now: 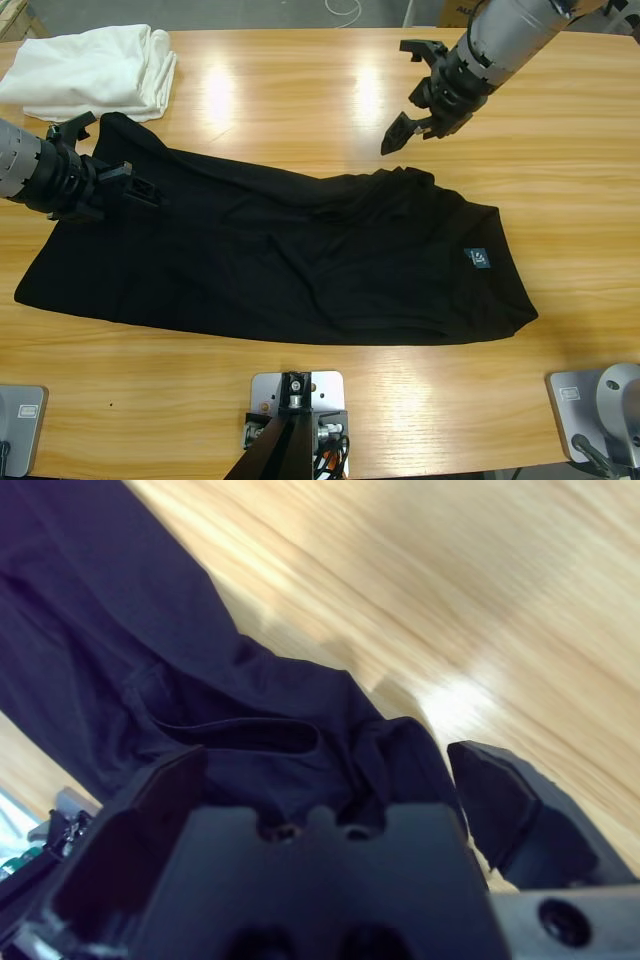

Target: Fold clothes

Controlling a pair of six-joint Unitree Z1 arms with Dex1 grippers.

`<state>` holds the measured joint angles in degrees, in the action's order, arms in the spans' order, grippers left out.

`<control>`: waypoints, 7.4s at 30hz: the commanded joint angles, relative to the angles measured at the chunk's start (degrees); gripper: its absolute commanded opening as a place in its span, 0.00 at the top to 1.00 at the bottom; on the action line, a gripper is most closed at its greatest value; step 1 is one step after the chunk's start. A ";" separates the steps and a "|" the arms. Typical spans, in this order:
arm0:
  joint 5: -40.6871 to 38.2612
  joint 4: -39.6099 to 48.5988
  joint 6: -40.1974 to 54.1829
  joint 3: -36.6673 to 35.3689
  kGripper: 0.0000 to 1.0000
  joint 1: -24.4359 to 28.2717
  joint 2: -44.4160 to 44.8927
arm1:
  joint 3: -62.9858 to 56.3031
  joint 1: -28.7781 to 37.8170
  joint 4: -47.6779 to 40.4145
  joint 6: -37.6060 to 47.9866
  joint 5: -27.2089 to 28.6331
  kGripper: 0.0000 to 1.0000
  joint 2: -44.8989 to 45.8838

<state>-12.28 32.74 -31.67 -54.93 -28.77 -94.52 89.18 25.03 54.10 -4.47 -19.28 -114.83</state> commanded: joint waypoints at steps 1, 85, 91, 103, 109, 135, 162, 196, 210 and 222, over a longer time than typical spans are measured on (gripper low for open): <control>-0.82 0.57 -0.50 1.76 0.02 -1.99 1.19 | -11.57 6.34 -7.27 -15.30 -1.23 0.12 4.83; -1.96 -0.14 -0.85 2.73 0.02 -2.52 0.03 | -19.01 -3.32 -22.81 -16.64 -12.73 0.25 0.79; -2.05 -0.14 -0.85 2.81 0.02 -2.52 -0.18 | -24.32 -3.32 -23.74 -17.50 -13.04 0.27 3.78; -2.49 -0.14 -1.08 2.99 0.02 -3.72 -0.49 | -32.66 -11.50 -31.28 -15.37 -27.84 0.28 16.68; -2.42 -0.14 -1.29 2.73 0.02 -3.52 -0.07 | -34.41 -8.83 -32.85 -18.12 -26.79 0.27 9.45; -2.57 -0.49 -1.29 1.64 0.02 -3.58 -2.29 | -39.96 -4.01 -48.04 -26.38 -15.06 0.34 9.03; -2.57 -0.49 -1.26 2.55 0.02 -3.82 -1.76 | -40.36 -2.18 -45.87 -25.85 -16.86 1.00 9.59; -2.66 -1.56 -1.64 6.28 0.01 -5.58 -0.65 | 7.40 -13.19 -33.81 -13.69 -5.04 0.70 -12.94; 12.74 -3.07 -5.81 6.66 0.02 -7.11 6.05 | -19.25 -1.06 -13.81 13.84 17.02 0.00 16.48; 18.59 -4.88 -26.15 11.34 0.01 -19.22 -3.82 | -36.78 17.86 -20.39 46.22 27.69 0.00 12.21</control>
<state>5.15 34.13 -57.47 -47.88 -46.02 -90.58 59.08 41.76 41.46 40.04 9.77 -98.15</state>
